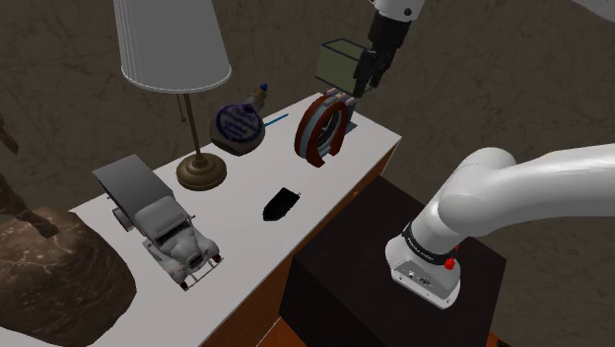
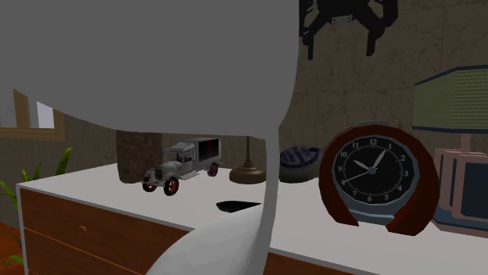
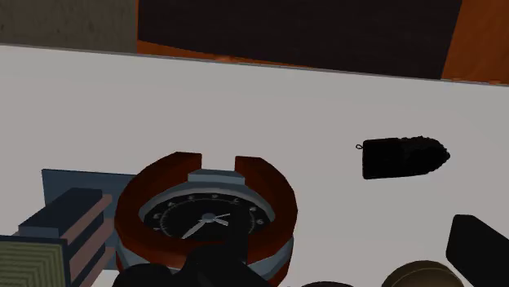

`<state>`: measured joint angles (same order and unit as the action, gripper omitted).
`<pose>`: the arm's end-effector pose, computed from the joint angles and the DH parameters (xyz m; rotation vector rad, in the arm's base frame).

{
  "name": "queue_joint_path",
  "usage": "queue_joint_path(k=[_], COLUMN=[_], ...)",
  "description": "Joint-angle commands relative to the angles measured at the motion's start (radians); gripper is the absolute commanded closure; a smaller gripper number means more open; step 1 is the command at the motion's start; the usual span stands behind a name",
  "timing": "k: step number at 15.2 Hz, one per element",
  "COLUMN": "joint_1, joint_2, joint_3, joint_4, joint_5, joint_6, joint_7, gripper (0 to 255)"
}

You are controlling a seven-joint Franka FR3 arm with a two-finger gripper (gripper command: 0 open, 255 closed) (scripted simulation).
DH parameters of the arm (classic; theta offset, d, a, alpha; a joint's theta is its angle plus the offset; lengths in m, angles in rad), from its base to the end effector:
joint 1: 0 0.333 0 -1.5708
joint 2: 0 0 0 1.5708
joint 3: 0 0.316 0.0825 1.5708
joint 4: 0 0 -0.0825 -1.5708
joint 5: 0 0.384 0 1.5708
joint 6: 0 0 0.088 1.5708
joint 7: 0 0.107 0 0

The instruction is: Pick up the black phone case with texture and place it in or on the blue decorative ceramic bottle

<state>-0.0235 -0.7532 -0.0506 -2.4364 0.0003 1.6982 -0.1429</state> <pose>0.3236 -0.0272 0.5529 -3.1056 -0.1277 -0.0277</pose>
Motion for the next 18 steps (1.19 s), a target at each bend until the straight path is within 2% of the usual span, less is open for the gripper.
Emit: queue_joint_path(k=[1, 6, 10, 14, 18], joint_1=[0.000, -0.038, -0.055, -0.068, -0.095], joint_2=[0.000, -0.054, -0.052, 0.004, 0.117], joint_3=[0.000, 0.123, 0.238, 0.364, 0.500], joint_4=[0.000, -0.166, -0.264, -0.325, -0.347], joint_5=[0.000, 0.081, 0.163, 0.250, 0.326], joint_6=[0.000, 0.115, 0.220, 0.344, 0.487], joint_7=[0.000, 0.292, 0.529, 0.769, 1.012], gripper=[0, 0, 0, 0, 0])
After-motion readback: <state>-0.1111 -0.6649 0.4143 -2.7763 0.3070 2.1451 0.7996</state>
